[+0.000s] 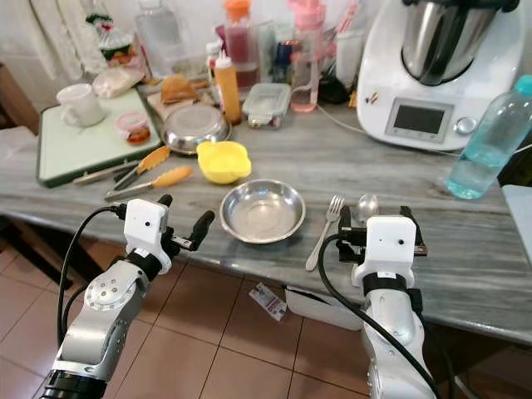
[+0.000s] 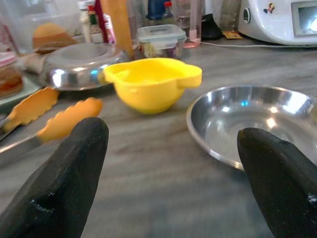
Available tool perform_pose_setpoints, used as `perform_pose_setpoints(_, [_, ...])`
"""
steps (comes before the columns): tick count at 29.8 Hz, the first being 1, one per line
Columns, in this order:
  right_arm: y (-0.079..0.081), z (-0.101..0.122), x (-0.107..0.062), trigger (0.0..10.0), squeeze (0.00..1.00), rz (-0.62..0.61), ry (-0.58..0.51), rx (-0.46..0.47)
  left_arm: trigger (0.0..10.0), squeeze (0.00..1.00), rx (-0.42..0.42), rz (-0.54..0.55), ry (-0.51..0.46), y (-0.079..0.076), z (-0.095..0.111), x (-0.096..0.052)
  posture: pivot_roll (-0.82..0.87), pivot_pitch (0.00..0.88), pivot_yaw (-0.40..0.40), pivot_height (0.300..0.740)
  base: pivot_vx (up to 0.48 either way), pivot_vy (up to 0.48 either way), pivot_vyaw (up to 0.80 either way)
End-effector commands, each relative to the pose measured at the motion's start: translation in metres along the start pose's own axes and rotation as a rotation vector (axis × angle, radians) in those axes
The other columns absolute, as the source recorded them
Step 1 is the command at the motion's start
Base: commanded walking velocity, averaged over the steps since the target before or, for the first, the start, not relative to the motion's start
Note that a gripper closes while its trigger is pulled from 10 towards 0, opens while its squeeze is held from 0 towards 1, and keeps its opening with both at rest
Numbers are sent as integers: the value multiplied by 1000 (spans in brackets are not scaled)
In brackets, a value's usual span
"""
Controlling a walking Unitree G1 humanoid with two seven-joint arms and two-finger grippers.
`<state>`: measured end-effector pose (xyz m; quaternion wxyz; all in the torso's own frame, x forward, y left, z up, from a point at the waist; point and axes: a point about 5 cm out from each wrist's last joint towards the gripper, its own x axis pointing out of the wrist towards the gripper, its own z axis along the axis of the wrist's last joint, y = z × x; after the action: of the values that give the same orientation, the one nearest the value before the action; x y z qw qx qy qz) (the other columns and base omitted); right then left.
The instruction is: Setting the table
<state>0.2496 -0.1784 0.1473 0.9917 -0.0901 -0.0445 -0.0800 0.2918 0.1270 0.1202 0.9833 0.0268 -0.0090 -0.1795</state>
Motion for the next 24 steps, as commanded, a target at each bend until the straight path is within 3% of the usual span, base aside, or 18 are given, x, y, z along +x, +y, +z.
perform_pose_setpoints(1, [3, -1, 3, 10000, 0, 6, 8, 2, 10000, 0, 17, -4, 6, 2, -1, -1, -111, 0, 68, 740, 0, 0, 0])
perform_pose_setpoints(7, [4, -2, 4, 10000, 0, 7, 10, 2, 10000, 0, 1, -22, 19, 3, -2, -1, -107, 0, 74, 740, 0, 0, 0])
perform_pose_setpoints(11, [5, -3, 4, 10000, 0, -4, 12, 4, 10000, 0, -18, -102, -12, -2, 4, -1, -104, 0, 82, 740, 0, 0, 0])
perform_pose_setpoints(24, [6, -5, 7, 10000, 0, -9, 12, 9, 10000, 0, -46, -144, -13, -7, 4, 0, -98, 0, 88, 740, 0, 0, 0])
